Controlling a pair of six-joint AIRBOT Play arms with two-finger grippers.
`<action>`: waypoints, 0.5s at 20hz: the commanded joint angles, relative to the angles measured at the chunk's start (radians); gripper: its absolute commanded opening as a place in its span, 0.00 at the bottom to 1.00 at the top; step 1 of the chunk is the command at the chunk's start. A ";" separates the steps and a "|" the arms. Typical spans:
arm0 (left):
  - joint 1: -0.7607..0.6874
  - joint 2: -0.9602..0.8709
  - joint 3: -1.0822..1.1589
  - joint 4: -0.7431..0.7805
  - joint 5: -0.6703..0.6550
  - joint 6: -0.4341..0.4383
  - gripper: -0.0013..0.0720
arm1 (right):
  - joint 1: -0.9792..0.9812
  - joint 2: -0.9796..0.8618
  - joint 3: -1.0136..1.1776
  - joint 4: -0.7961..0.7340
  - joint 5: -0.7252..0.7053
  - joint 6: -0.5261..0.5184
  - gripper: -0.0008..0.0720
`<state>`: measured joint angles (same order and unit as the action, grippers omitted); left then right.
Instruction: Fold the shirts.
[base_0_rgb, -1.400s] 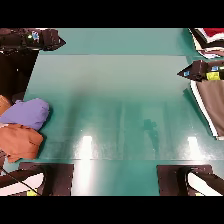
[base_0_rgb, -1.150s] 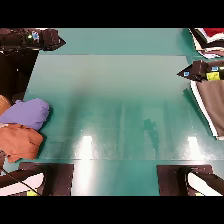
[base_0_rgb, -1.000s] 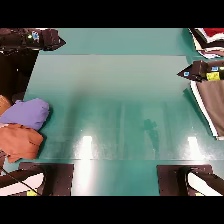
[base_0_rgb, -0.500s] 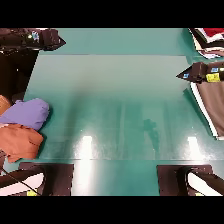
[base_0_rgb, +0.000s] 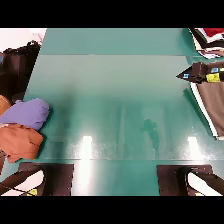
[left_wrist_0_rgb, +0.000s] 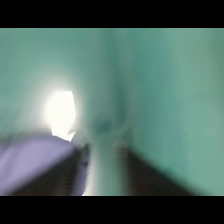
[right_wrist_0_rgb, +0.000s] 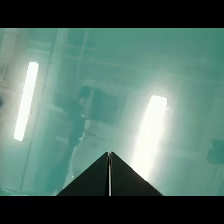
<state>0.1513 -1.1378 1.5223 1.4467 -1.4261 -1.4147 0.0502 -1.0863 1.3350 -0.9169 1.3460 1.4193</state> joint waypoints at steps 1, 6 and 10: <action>0.086 0.022 -0.175 0.154 -0.034 -0.048 0.92 | 0.000 0.001 0.000 0.000 -0.019 0.000 0.03; 0.105 0.022 -0.524 0.200 0.255 -0.069 0.92 | 0.000 -0.002 -0.002 -0.001 -0.019 0.000 0.03; 0.105 0.022 -0.642 0.200 0.363 -0.113 0.92 | 0.000 -0.022 -0.002 0.000 -0.018 0.000 0.03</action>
<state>0.2512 -1.1168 0.9733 1.6283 -1.1603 -1.4910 0.0502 -1.0969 1.3331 -0.9176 1.3266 1.4193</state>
